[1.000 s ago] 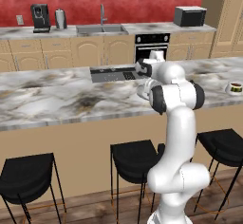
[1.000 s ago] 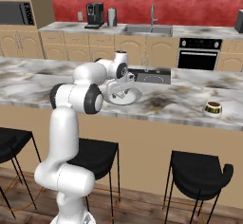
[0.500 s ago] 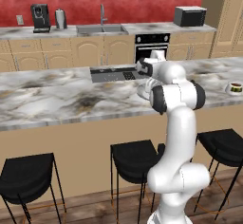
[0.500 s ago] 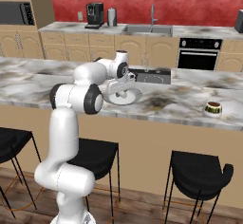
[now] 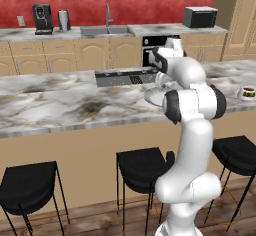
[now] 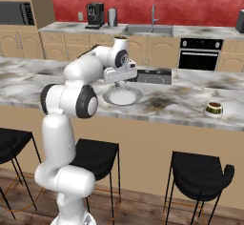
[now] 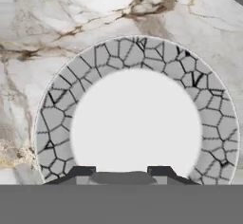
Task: Pick up the marshmallow and place it in the cup of hot chocolate on the dining counter.
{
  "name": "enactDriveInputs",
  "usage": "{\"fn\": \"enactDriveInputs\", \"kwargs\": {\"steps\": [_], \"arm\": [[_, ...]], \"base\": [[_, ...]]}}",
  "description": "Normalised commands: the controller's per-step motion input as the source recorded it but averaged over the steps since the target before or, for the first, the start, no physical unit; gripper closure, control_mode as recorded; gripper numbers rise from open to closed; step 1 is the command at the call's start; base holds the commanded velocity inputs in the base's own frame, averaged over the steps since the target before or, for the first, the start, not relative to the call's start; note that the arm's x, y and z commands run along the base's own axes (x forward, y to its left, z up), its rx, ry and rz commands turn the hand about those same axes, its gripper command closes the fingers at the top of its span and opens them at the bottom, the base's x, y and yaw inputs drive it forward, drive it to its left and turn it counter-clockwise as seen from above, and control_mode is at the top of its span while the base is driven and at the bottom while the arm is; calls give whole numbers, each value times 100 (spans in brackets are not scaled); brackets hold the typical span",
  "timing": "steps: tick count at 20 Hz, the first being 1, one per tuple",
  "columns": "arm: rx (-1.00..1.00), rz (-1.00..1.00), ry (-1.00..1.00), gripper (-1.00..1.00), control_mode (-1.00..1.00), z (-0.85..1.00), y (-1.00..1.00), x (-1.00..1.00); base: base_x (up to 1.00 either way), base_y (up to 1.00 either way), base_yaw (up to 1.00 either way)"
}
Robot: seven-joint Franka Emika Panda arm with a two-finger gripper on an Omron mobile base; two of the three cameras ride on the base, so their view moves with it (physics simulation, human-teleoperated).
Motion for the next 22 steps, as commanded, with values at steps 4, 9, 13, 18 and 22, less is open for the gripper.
{"fn": "enactDriveInputs", "kwargs": {"steps": [4,9,13,18,22], "arm": [[0,-25,-8,100,-100,78,41,-64],[0,-19,0,100,-100,50,51,-75],[0,-21,0,100,-100,11,14,-81],[0,-23,-2,100,-100,0,3,-77],[0,-21,-1,100,-100,0,0,-70]], "base": [[0,0,0],[0,0,0],[0,0,0],[0,0,0],[0,0,0]]}}
